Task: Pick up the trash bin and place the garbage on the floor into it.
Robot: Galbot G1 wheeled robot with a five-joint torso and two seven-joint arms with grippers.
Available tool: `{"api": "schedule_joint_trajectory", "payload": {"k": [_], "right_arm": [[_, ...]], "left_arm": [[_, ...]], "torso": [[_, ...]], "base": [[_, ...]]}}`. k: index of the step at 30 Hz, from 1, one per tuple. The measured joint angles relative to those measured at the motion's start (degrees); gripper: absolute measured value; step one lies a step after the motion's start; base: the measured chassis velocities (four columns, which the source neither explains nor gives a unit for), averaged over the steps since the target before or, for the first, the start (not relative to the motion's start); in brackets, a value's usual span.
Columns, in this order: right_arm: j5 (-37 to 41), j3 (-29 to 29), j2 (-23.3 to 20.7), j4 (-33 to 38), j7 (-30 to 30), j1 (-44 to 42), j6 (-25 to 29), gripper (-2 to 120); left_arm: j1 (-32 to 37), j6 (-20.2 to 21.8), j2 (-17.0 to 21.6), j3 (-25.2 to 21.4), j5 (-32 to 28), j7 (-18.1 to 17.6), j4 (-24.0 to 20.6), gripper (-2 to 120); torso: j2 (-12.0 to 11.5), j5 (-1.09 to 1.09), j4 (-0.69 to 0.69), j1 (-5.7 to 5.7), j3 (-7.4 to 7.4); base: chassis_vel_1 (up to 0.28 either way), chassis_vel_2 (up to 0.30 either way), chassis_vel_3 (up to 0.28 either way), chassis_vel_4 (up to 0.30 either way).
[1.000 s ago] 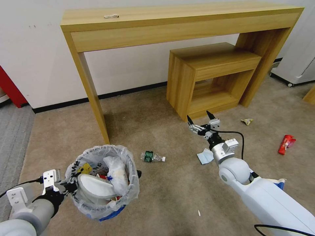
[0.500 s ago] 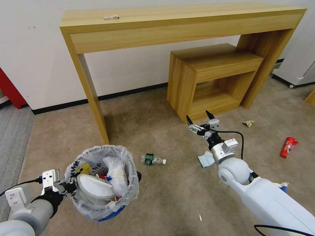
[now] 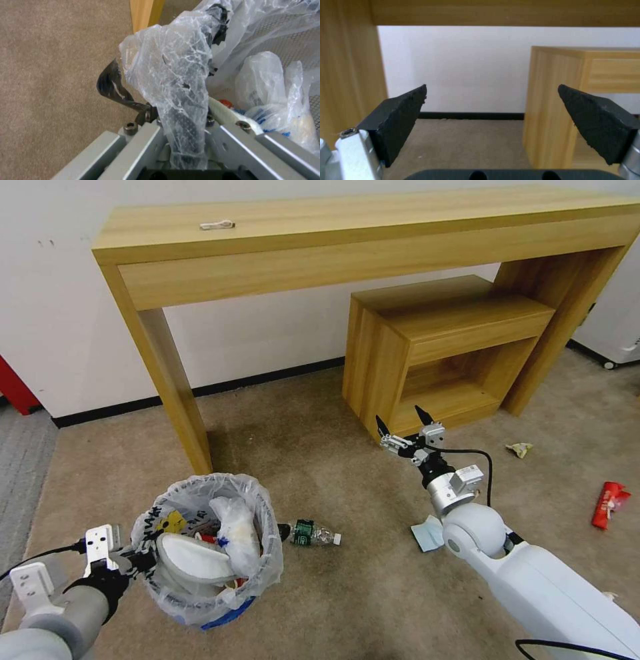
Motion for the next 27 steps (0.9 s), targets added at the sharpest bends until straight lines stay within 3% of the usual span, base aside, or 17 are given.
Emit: {"api": "schedule_joint_trajectory", "payload": {"k": [5,7,9,11,13,15,19,27], "right_arm": [[2.93,-0.20,-1.46,0.09,-4.79,0.26,-0.33,100],[6.00,-1.03,-3.21,-0.55,-10.53,0.56,-0.09,100],[6.44,-1.20,-3.44,-0.61,-11.28,0.62,-0.09,100],[8.78,-3.34,-4.92,-1.85,-16.35,1.64,0.63,100],[8.84,-3.53,-5.00,-2.01,-16.72,1.75,0.72,100],[10.26,-8.31,-6.92,-5.66,-23.15,4.66,3.11,100],[10.38,-12.91,-8.55,-9.75,-27.97,6.91,5.67,100],[6.54,-19.19,-8.24,-18.74,-28.98,8.97,8.22,100]], "left_arm": [[0.24,0.00,-0.24,0.19,0.48,0.09,0.03,1],[0.31,0.00,-0.58,0.35,0.85,0.15,0.05,1],[0.32,0.00,-0.62,0.37,0.90,0.16,0.06,1],[0.44,-0.03,-0.89,0.44,1.23,0.27,0.05,1],[0.46,-0.03,-0.91,0.44,1.26,0.28,0.05,1],[0.74,-0.15,-1.22,0.41,1.48,0.41,-0.05,1],[0.49,-0.23,-1.30,0.49,1.65,0.47,-0.02,1],[0.04,-0.43,-1.69,1.04,2.45,0.94,0.67,1]], "torso": [[0.00,0.00,-0.01,0.00,0.00],[0.00,0.00,-0.01,0.00,0.00],[0.00,0.01,-0.01,0.00,0.00],[0.00,-0.01,-0.01,0.00,0.00],[0.00,0.00,-0.01,0.00,0.00],[0.00,0.00,0.00,0.00,0.00],[0.00,0.00,-0.01,0.00,0.01],[0.00,0.02,-0.01,0.00,0.01]], "base": [[0.000,0.000,0.000,0.000],[0.000,0.000,0.000,0.000],[0.000,0.000,0.000,0.000],[0.000,0.000,0.000,0.000],[0.000,0.000,0.000,0.000],[0.000,0.000,0.000,0.000],[0.000,0.000,0.000,0.000],[0.000,0.000,0.000,0.000]]}}
